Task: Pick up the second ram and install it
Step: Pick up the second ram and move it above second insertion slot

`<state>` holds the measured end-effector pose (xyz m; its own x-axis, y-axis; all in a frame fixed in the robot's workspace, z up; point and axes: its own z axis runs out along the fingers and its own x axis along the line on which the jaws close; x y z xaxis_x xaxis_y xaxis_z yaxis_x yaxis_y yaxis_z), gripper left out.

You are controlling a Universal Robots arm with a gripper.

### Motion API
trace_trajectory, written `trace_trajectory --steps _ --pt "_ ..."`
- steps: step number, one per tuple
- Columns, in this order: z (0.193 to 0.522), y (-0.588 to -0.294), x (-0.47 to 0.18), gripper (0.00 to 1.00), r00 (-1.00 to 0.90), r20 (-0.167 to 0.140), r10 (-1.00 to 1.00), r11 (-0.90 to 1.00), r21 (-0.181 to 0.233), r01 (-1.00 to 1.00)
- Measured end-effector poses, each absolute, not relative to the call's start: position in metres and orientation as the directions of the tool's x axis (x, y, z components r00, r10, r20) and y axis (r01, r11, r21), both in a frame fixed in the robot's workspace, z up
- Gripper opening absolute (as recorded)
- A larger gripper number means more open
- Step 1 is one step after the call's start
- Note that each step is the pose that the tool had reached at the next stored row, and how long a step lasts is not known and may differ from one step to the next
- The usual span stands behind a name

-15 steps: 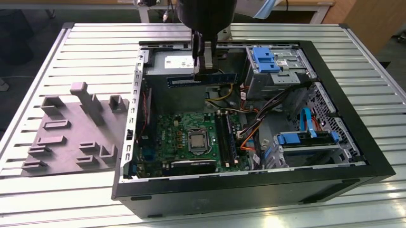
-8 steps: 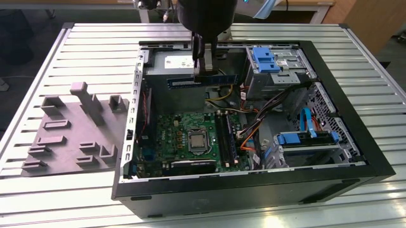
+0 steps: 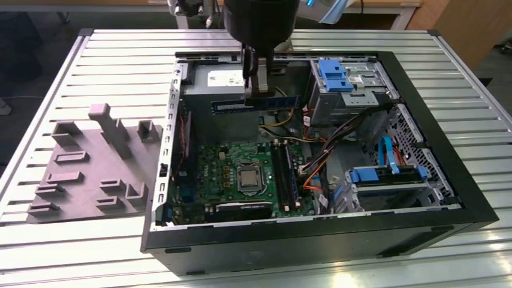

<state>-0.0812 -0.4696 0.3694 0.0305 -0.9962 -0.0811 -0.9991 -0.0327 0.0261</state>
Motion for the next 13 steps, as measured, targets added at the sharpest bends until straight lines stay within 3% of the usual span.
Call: trace_trajectory --steps 13 --pt "0.3629 -0.4709 -0.0811 0.12 0.030 -0.081 -0.996 -0.033 0.027 -0.999"
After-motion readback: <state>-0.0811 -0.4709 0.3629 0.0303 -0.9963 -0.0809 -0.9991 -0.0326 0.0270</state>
